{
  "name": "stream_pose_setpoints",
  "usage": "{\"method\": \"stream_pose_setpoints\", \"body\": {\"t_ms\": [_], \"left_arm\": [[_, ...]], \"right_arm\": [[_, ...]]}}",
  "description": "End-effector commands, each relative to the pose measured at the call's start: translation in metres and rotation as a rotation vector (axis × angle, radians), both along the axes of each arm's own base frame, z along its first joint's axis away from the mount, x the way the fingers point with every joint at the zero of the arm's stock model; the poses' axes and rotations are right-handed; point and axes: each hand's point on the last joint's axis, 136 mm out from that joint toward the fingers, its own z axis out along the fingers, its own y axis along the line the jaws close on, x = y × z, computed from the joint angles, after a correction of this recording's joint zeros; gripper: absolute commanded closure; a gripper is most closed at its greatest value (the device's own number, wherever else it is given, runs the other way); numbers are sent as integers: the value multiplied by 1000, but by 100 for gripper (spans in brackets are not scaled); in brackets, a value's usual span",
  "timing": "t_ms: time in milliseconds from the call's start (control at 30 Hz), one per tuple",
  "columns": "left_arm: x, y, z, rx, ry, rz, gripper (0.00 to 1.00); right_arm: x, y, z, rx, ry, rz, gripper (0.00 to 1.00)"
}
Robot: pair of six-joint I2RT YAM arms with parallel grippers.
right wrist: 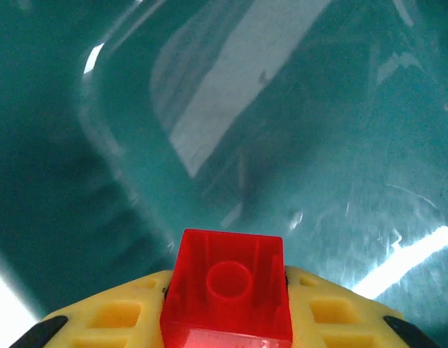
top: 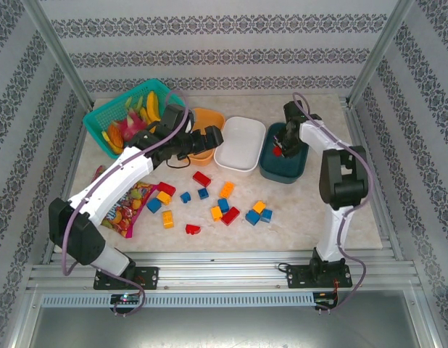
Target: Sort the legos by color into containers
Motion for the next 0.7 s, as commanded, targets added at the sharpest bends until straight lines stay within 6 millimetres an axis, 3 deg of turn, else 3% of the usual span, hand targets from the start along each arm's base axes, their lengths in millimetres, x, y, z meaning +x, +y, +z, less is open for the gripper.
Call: {"method": "stream_pose_setpoints", "body": {"t_ms": [0, 167, 267, 333, 467, 567, 667], "left_arm": [[2, 11, -4, 17, 41, 42, 1], [-5, 18, -13, 32, 69, 61, 1], [-10, 23, -12, 47, 76, 68, 1], [-14, 28, -8, 64, 77, 79, 1], [-28, 46, 4, 115, 76, 108, 2], [-44, 64, 12, 156, 72, 141, 2], [-67, 85, 10, 206, 99, 180, 2]], "right_arm": [[-3, 2, -7, 26, 60, 19, 78], [-4, 4, -11, 31, 87, 23, 58], [0, 2, 17, 13, 32, 26, 46], [3, 3, 45, 7, -37, 30, 42], [0, 6, 121, 15, -210, 39, 41], [-15, 13, 189, -18, -401, 103, 41], [-46, 39, 262, -120, -697, 272, 40]]}}
